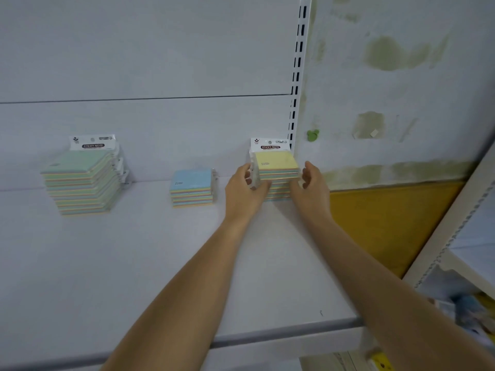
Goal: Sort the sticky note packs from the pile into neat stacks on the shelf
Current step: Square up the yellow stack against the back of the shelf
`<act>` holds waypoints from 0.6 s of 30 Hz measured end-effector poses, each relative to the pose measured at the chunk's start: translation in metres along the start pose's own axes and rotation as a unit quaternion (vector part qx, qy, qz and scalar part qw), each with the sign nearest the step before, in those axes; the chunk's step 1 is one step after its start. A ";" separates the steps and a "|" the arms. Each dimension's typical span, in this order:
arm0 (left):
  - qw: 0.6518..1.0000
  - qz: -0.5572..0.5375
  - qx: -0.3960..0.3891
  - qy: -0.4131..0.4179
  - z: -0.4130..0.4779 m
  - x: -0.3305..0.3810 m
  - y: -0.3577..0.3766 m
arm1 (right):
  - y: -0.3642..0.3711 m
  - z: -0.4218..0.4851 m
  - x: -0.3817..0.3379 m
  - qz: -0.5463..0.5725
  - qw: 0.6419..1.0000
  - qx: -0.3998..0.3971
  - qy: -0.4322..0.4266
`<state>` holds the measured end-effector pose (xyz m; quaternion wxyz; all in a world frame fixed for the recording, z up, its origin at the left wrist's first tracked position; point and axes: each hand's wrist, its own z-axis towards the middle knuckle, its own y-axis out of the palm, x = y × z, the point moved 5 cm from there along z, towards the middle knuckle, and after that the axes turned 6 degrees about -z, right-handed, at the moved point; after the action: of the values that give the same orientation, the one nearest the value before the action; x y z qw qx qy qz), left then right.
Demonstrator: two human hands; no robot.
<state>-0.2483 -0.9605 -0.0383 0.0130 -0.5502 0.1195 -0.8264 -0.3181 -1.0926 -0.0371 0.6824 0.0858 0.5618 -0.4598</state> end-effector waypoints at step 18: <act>0.996 0.066 -0.062 -0.022 -0.002 -0.008 0.002 | 0.007 0.002 0.004 -0.075 0.995 -0.058 -0.020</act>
<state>-0.2475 -0.9607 -0.0472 0.0361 -0.5587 0.2068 -0.8023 -0.3118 -1.0916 -0.0426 0.6605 -0.0054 0.5788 -0.4783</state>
